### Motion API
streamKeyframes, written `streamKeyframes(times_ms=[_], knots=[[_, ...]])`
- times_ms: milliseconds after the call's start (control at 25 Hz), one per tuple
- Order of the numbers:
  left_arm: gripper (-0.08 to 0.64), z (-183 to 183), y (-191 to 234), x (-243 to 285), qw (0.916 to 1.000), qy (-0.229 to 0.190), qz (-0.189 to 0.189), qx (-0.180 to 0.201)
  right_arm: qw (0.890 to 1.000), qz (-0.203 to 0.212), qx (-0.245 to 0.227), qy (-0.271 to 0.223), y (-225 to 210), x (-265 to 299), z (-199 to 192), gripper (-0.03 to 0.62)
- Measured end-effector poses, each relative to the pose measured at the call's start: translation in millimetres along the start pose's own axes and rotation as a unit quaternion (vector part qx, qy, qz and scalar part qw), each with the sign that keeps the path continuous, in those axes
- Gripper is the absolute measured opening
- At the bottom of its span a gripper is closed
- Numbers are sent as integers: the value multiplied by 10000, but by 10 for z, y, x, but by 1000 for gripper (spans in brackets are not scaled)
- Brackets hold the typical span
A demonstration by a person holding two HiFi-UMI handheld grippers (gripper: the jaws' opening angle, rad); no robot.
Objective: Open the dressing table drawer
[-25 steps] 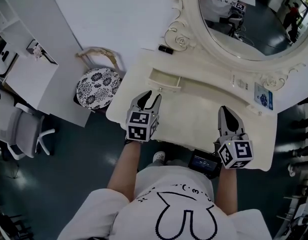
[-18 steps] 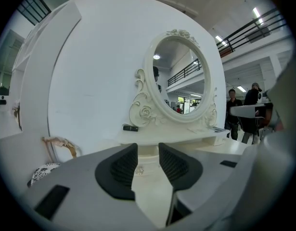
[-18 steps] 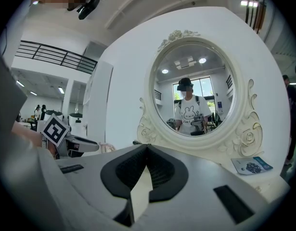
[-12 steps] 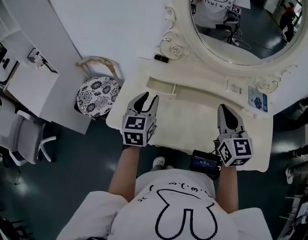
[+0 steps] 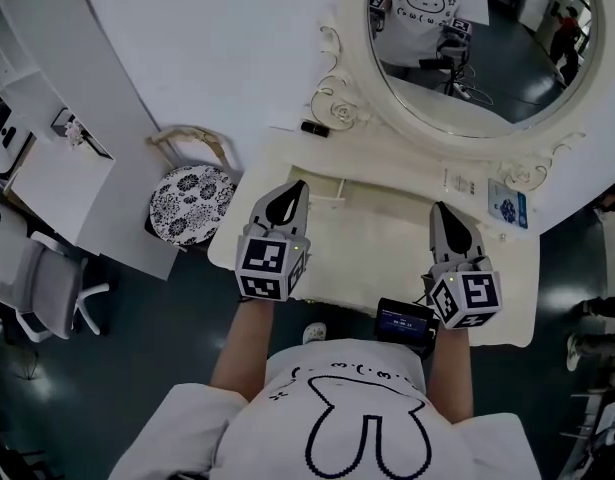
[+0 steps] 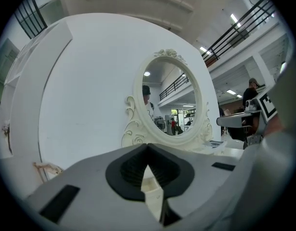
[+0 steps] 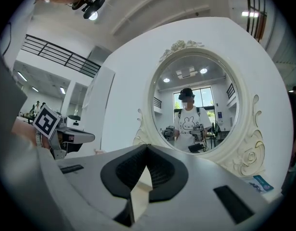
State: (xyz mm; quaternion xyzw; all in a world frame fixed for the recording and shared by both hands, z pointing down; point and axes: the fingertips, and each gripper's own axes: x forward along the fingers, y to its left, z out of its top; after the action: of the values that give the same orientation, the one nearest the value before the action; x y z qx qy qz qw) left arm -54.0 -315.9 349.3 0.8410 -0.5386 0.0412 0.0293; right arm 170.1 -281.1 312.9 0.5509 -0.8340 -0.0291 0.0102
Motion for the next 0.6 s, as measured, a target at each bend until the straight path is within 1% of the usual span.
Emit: streamKeyframes(times_ms=[200, 600], knots=[[11, 37, -4, -8, 9999, -68, -96, 30, 10000, -38, -35, 29, 27, 19, -2, 15], [11, 86, -3, -65, 9998, -153, -130, 21, 9998, 25, -111, 159, 140, 5, -34, 15]])
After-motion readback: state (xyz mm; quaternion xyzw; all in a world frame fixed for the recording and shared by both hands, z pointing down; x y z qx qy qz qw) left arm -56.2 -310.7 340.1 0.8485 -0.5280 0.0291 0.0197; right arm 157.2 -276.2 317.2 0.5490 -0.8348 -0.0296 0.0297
